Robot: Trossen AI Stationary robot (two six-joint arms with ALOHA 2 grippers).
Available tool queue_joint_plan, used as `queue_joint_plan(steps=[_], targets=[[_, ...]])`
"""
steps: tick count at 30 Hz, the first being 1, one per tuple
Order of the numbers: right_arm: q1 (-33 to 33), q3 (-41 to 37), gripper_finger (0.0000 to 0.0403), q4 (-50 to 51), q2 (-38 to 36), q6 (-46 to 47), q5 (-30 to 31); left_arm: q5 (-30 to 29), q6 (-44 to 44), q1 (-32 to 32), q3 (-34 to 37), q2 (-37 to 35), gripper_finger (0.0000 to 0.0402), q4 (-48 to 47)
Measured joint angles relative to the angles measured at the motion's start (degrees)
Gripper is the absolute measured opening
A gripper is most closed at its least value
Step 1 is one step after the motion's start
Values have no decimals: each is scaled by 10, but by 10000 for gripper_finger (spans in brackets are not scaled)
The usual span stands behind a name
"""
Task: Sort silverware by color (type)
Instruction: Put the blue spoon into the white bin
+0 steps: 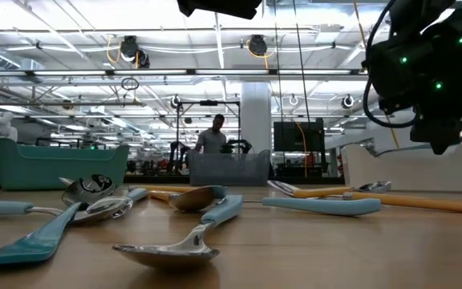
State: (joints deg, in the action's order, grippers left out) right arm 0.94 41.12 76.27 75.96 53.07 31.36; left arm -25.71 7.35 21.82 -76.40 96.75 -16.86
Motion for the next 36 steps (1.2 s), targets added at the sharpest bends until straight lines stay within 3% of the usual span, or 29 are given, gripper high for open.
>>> queue_joint_plan(steps=[11,36], targets=[[-2,0,95,0,13,-3,2,2,-1,0,0,0,136,0],[-2,0,98,3,13,21,31,2,0,0,0,0,136,0]])
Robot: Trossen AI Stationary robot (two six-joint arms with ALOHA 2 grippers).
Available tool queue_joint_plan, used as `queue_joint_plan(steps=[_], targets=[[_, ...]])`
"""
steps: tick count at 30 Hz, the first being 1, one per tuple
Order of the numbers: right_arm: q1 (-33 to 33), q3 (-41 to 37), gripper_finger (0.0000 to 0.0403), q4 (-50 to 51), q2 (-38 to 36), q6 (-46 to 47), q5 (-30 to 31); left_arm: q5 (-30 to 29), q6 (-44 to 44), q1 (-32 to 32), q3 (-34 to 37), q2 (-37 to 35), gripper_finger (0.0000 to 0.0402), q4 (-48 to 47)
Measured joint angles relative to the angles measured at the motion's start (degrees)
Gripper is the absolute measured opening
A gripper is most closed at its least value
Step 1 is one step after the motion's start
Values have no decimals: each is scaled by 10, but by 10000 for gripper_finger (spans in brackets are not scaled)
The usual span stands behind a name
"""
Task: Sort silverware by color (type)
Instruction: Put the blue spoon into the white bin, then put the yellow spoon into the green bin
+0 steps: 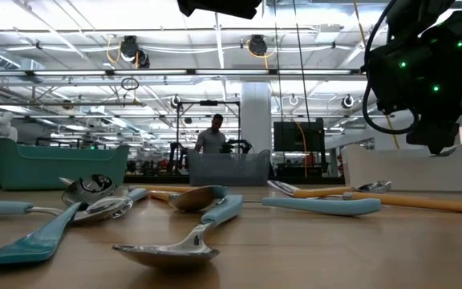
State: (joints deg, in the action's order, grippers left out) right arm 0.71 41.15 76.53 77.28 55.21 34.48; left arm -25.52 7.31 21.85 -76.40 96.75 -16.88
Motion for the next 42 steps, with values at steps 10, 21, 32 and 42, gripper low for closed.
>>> queue_joint_plan(steps=[10,21,32,42], targets=[[8,39,98,13,0,-9,3,0,0,0,0,0,136,0],[73,108,98,-36,0,-75,34,0,5,0,0,0,136,0],[105,110,98,-110,0,-166,30,0,6,0,0,0,136,0],[139,110,98,-207,0,-237,-38,0,-2,-2,0,0,136,-19]])
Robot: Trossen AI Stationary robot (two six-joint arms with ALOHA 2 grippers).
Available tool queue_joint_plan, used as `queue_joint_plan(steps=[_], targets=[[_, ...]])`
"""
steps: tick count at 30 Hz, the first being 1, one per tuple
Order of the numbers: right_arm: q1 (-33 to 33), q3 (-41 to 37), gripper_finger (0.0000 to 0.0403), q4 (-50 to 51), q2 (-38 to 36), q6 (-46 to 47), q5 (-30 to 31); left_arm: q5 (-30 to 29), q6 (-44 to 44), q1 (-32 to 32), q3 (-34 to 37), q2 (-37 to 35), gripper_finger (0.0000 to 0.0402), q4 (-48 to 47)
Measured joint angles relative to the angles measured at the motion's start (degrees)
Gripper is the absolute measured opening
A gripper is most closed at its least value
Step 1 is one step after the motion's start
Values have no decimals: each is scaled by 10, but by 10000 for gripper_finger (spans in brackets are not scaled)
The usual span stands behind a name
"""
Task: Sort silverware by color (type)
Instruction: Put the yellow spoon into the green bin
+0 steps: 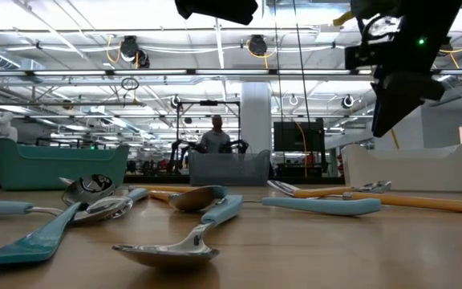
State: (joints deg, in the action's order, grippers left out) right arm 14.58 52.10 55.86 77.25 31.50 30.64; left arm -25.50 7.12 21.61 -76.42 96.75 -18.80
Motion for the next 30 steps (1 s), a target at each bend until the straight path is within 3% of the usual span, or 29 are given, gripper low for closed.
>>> queue_joint_plan(steps=[7,16,30], targets=[[27,0,98,-94,0,-79,-53,-3,51,-11,0,0,136,-90],[43,0,98,-149,0,-119,-55,-14,107,-47,0,0,136,-234],[43,0,98,-149,0,-127,-55,-18,127,-56,21,0,136,-250]])
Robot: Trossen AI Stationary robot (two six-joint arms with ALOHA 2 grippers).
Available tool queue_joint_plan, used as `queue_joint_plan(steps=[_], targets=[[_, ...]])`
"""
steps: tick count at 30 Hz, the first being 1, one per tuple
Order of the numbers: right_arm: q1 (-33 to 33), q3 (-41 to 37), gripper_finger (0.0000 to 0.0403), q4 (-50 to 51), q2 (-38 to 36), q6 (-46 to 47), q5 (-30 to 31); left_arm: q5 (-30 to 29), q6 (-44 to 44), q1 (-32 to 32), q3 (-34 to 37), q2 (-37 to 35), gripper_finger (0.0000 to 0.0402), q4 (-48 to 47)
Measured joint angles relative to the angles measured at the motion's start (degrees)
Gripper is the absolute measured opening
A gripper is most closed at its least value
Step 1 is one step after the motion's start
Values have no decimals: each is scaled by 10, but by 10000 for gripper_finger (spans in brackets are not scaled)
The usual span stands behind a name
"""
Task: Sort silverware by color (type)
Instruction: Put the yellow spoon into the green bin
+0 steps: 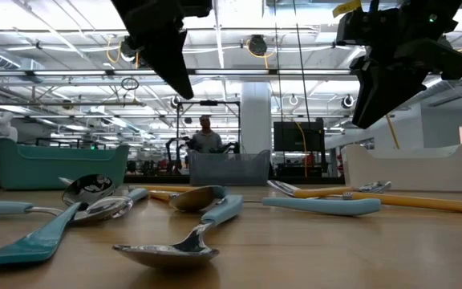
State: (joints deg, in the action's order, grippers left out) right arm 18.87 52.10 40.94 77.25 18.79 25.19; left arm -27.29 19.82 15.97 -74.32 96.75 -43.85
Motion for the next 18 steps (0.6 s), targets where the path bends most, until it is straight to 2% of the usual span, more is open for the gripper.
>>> queue_joint_plan(steps=[18], targets=[[-1,0,98,-29,0,-53,1,-15,89,-53,70,0,136,9]])
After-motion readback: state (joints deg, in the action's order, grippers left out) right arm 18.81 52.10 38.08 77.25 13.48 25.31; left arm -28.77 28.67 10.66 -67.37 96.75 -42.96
